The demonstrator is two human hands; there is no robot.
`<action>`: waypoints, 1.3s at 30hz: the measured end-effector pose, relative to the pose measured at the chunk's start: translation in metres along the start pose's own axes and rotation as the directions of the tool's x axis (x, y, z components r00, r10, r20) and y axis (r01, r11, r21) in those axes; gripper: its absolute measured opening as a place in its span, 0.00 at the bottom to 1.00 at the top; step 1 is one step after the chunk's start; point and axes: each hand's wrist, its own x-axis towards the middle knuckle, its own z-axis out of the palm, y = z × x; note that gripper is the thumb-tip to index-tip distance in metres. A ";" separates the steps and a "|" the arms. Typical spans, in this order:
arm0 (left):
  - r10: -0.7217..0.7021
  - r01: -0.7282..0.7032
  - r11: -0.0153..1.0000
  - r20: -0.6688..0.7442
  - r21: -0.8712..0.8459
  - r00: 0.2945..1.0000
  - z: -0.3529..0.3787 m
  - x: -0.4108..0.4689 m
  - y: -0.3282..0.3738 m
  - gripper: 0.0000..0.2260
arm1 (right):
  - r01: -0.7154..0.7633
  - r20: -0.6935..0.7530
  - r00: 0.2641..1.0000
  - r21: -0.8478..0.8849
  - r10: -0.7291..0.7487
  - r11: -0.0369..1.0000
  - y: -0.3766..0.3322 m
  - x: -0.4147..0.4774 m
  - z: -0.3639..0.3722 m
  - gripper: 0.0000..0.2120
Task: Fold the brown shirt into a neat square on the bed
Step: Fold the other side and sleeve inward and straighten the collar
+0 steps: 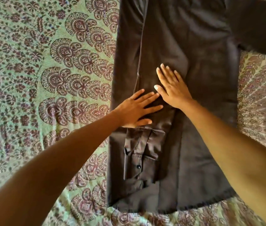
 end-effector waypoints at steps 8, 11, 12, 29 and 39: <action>0.408 -0.399 0.909 0.061 -0.123 0.911 0.041 -0.123 0.127 0.26 | -0.061 0.030 0.997 -0.119 0.065 0.991 -0.003 0.003 0.000 0.29; 0.340 -0.337 0.933 0.003 -0.123 0.940 0.026 -0.104 0.118 0.25 | -0.064 -0.032 0.998 -0.073 0.061 0.995 -0.022 -0.018 -0.006 0.28; 0.243 -0.245 0.961 -0.029 -0.126 0.969 0.019 -0.094 0.110 0.24 | -0.047 -0.055 0.998 -0.045 0.044 0.998 -0.031 -0.032 -0.004 0.28; 0.113 -0.114 0.989 -0.022 -0.093 0.993 0.043 -0.155 0.193 0.23 | -0.092 0.041 0.994 -0.155 0.100 0.984 -0.048 -0.122 0.031 0.32; -0.460 0.478 0.830 0.133 -0.288 0.878 0.029 -0.145 0.198 0.27 | 0.014 0.120 0.993 -0.014 -0.012 1.000 -0.068 -0.208 0.055 0.30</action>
